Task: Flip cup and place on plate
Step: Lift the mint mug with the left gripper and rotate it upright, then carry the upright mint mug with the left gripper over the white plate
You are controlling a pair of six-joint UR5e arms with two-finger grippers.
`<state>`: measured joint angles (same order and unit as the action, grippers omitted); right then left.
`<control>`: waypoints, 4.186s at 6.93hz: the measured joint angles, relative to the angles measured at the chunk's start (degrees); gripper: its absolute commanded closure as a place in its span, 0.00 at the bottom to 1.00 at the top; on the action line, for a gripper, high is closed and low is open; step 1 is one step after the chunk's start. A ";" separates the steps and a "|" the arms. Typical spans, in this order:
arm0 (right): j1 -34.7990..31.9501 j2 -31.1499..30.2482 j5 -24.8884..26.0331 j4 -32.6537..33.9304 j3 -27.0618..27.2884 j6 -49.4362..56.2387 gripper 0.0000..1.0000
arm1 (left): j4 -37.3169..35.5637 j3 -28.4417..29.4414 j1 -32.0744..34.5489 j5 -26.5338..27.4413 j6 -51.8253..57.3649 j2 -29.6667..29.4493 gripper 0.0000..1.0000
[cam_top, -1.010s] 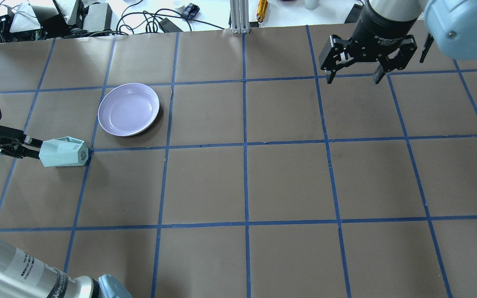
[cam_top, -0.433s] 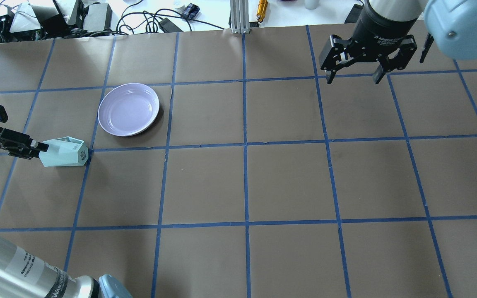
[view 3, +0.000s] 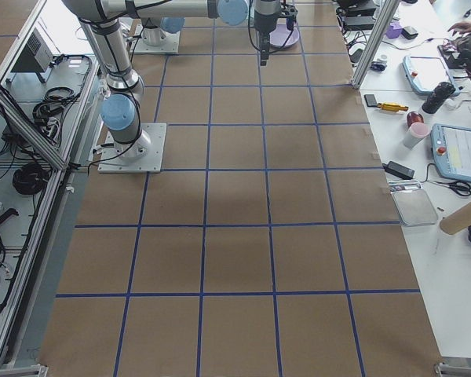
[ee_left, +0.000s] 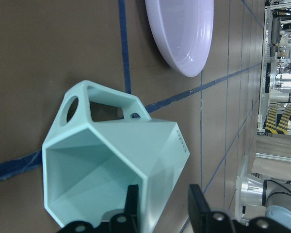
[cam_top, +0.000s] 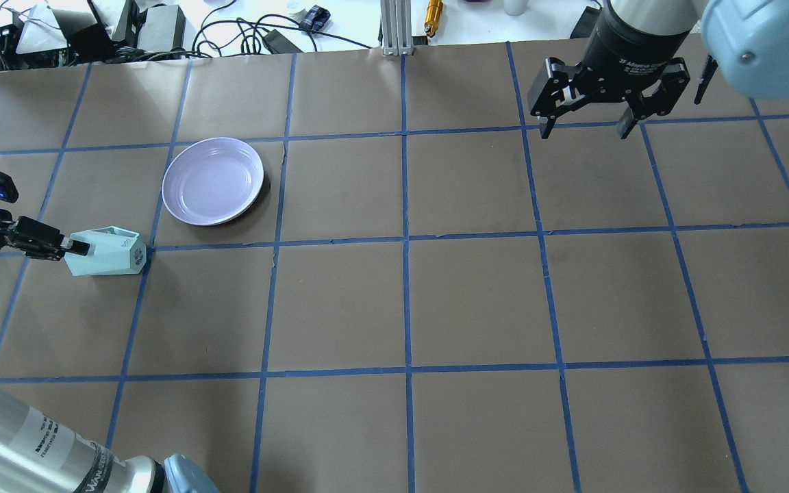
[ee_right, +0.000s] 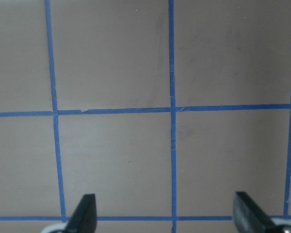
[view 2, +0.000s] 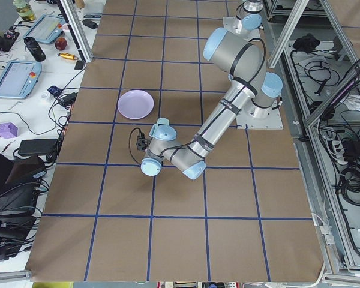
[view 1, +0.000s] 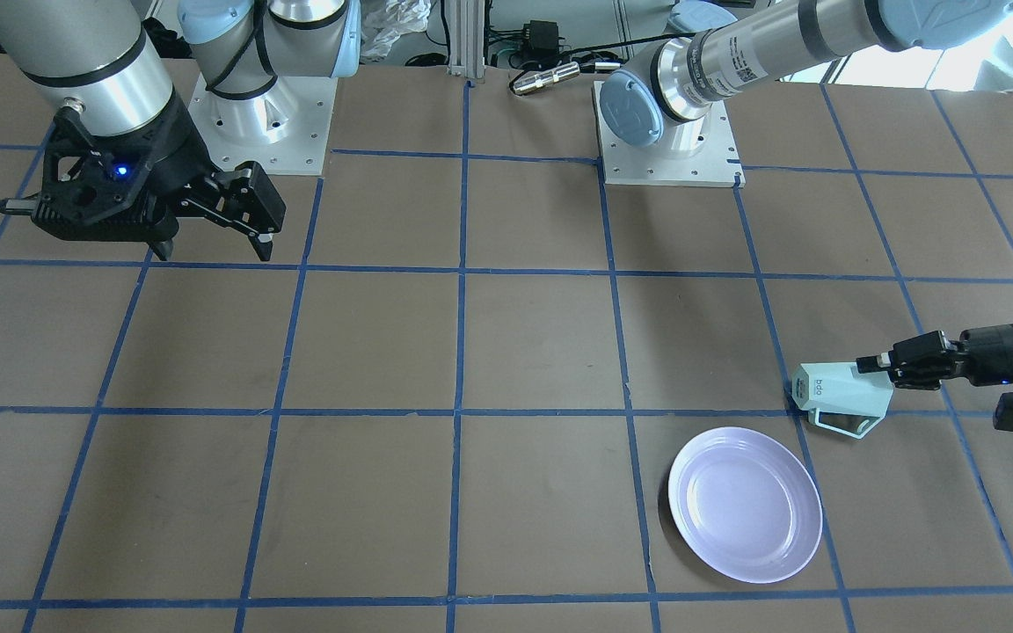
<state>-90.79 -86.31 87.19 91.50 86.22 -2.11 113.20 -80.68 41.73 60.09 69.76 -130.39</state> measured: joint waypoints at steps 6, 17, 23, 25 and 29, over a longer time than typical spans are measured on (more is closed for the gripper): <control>0.00 0.00 0.00 0.00 0.00 0.00 0.00 | 0.87 0.11 0.88 -1.26 -0.07 2.44 1.00; 0.00 0.00 0.00 0.00 0.00 0.00 0.00 | -2.98 2.43 19.61 18.89 -26.85 20.12 1.00; 0.00 0.00 0.00 0.00 0.00 0.00 0.00 | -22.26 0.35 34.95 28.19 -40.04 21.22 1.00; 0.00 0.00 0.00 0.00 0.03 0.00 0.00 | -31.67 -3.11 37.43 32.61 -40.25 20.03 1.00; 0.00 0.00 0.00 0.00 0.00 0.00 0.00 | -41.45 -5.18 44.05 38.30 -33.82 16.77 1.00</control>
<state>-90.79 -86.31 87.19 91.50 86.22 -2.11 71.75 -85.86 85.78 98.39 35.94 -113.62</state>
